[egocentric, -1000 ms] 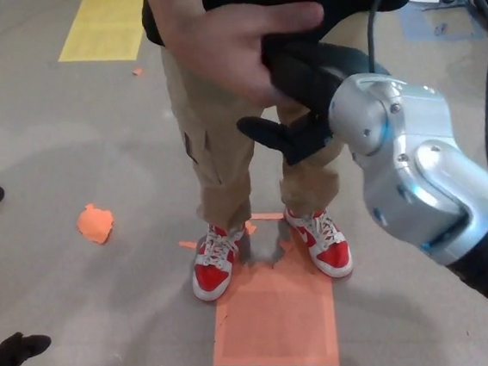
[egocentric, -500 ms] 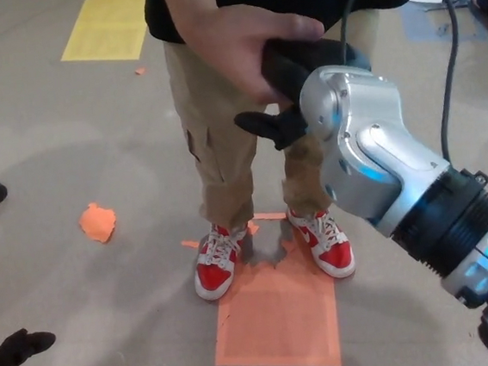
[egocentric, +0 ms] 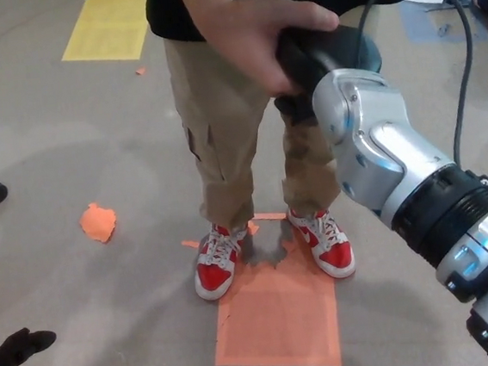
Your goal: The robot extends its right arm to grab a person's hand and shakes it
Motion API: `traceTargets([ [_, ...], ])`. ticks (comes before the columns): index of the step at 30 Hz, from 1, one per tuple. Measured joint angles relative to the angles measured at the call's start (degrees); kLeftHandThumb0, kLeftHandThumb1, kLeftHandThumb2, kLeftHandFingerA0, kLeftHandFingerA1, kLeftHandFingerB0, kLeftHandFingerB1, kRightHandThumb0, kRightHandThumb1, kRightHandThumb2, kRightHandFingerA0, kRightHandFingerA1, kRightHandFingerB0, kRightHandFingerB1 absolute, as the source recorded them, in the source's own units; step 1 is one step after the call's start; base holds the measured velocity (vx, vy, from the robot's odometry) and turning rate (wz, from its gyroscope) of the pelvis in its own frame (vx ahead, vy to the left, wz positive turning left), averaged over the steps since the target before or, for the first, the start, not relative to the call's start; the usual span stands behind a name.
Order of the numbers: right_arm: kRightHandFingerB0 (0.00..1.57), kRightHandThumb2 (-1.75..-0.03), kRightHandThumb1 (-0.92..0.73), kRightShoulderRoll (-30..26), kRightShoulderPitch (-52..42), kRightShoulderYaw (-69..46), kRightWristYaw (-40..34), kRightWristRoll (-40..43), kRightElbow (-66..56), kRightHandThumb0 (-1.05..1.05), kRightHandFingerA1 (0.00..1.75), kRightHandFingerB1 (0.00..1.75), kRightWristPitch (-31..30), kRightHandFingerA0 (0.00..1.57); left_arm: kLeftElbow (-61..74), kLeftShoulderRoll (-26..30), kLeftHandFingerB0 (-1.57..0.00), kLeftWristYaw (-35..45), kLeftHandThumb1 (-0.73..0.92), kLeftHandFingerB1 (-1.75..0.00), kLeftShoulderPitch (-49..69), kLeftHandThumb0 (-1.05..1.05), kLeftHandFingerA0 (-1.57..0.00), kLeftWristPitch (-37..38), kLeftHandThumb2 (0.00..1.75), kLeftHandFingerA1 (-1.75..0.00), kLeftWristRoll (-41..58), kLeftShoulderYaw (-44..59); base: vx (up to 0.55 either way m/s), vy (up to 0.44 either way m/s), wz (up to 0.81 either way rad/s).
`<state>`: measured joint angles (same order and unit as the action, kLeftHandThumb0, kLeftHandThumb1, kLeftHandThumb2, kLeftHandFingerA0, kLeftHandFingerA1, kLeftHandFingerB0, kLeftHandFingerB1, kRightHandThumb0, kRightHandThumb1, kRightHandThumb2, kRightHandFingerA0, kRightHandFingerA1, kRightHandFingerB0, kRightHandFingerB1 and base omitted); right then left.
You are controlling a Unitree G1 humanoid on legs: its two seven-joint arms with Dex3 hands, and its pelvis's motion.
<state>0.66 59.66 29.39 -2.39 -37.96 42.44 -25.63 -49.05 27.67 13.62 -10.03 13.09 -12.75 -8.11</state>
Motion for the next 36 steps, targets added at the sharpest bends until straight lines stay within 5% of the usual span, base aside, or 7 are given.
traceTargets([
  [7,0.71,-0.59,-0.67,-0.1,-2.9,-3.6,-4.1,0.2,-7.0,-0.16,0.69,0.56,2.8,0.83,-0.3,0.1,-0.12,0.0,0.77,-0.38,0.0,-0.65,-0.2,0.0,0.82,-0.41,-0.1,0.1,0.0,0.0,0.0],
  [11,0.68,-0.61,-0.65,-0.6,-3.8,-4.3,-3.6,0.0,-15.7,-0.14,1.5,0.99,2.2,0.78,-0.2,0.0,0.0,0.0,0.61,-0.47,-0.1,-0.33,-0.01,0.0,1.12,-0.47,-0.1,0.1,0.0,0.0,0.0],
  [12,0.62,-0.63,-0.7,-0.8,-3.9,-4.5,-3.3,-0.1,-18.8,-0.2,1.58,0.97,2.1,0.79,-0.2,0.0,-0.15,0.0,0.85,-0.3,-0.1,-0.62,-0.25,0.0,0.65,-0.36,-0.1,0.1,0.0,0.0,0.0],
  [15,0.73,-0.59,-0.66,-1.0,-3.9,-5.2,-2.9,-0.4,-25.1,-0.11,1.06,0.73,1.8,0.96,-0.2,-0.1,0.0,0.0,0.59,-0.47,-0.2,-0.34,-0.02,0.0,1.11,-0.47,-0.1,0.1,0.0,0.0,0.0],
  [26,0.74,-0.6,-0.64,-3.9,-7.4,-9.1,1.8,-0.8,-43.1,-0.09,1.36,0.86,-1.8,0.83,-0.5,0.3,-0.16,0.0,0.85,-0.3,-0.3,-0.58,-0.25,0.0,0.65,-0.35,-0.5,-0.2,0.0,0.0,0.0],
  [28,0.75,-0.58,-0.65,-4.2,-8.0,-9.4,2.0,-0.8,-41.5,-0.11,0.72,0.6,-1.9,0.93,-0.2,0.3,-0.16,-0.1,0.86,-0.3,-0.3,-0.6,-0.29,-0.1,0.65,-0.37,-0.6,-0.1,0.0,0.0,0.0],
  [36,0.81,-0.6,-0.68,-3.4,-7.9,-9.2,1.8,0.0,-21.5,-0.13,0.74,0.63,-0.8,1.12,0.5,0.3,-0.01,-0.1,0.61,-0.47,-0.2,-0.33,-0.02,-0.1,1.11,-0.47,-0.6,-0.1,0.0,0.0,0.0],
])
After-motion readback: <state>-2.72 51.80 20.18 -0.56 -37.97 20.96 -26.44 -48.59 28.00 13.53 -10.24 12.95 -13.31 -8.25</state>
